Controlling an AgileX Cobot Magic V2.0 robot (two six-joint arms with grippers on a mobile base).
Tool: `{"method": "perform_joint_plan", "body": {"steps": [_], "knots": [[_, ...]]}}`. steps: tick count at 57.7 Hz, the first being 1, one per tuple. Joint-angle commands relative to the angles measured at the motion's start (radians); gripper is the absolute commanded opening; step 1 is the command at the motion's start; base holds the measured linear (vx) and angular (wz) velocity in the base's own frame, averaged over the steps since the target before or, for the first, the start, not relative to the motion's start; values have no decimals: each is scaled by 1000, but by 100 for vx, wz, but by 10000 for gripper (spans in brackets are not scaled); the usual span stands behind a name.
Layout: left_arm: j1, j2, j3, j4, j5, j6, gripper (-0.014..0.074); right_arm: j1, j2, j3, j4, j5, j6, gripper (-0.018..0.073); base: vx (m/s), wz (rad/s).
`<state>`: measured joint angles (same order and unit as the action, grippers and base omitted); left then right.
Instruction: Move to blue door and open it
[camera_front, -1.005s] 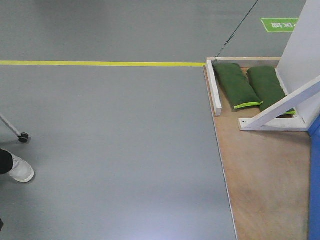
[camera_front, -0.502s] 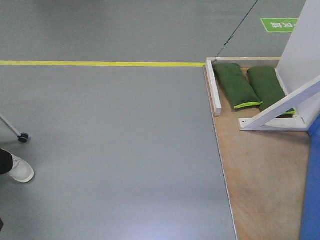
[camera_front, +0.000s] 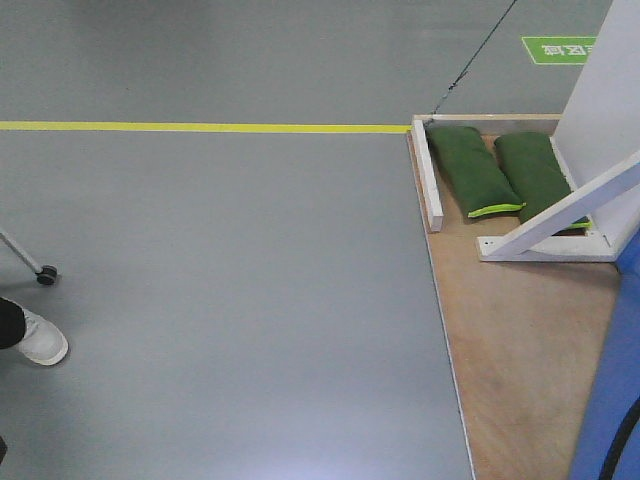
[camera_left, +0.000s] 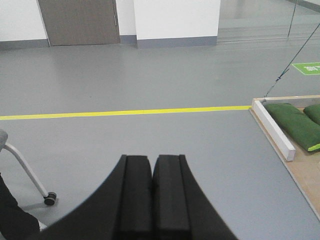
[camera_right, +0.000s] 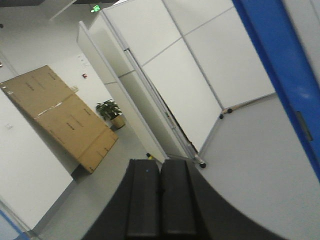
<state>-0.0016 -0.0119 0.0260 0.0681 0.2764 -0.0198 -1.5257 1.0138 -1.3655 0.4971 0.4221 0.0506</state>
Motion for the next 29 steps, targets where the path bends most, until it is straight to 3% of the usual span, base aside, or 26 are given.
{"method": "perform_joint_plan", "body": {"steps": [1, 13, 29], "knots": [[-7, -12, -26, -2, -85, -7, 73, 59, -64, -36, 42, -38, -10, 12, 0, 0], [-7, -12, -26, -2, -85, -7, 73, 206, -118, -36, 42, -38, -11, 12, 0, 0], [-7, -12, -26, -2, -85, -7, 73, 472, -148, -36, 37, -1, -11, 12, 0, 0]]}}
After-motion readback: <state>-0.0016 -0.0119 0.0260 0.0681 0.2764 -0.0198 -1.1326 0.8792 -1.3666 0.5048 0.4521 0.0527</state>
